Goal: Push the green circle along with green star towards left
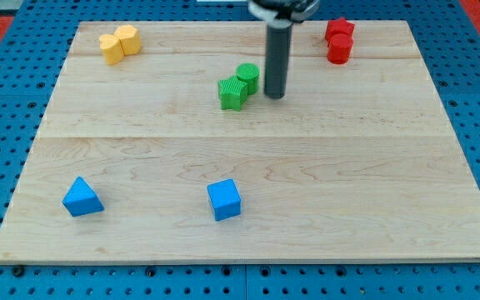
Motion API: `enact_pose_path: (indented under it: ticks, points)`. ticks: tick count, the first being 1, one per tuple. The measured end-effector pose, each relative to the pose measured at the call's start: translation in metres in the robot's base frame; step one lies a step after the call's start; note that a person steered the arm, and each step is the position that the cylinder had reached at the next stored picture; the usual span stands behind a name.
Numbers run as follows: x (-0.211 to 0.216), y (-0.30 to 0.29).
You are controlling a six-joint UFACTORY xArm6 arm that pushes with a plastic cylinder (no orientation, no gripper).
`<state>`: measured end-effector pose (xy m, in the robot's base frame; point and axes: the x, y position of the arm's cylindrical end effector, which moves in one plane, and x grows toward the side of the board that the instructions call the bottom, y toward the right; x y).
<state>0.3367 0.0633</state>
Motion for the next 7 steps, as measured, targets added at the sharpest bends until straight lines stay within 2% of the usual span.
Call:
enact_pose_path:
  ticks: [1, 2, 4, 6, 7]
  points:
    - [-0.060, 0.001]
    - [-0.085, -0.026]
    - [-0.082, -0.112]
    - [-0.058, -0.108]
    - [-0.062, -0.061]
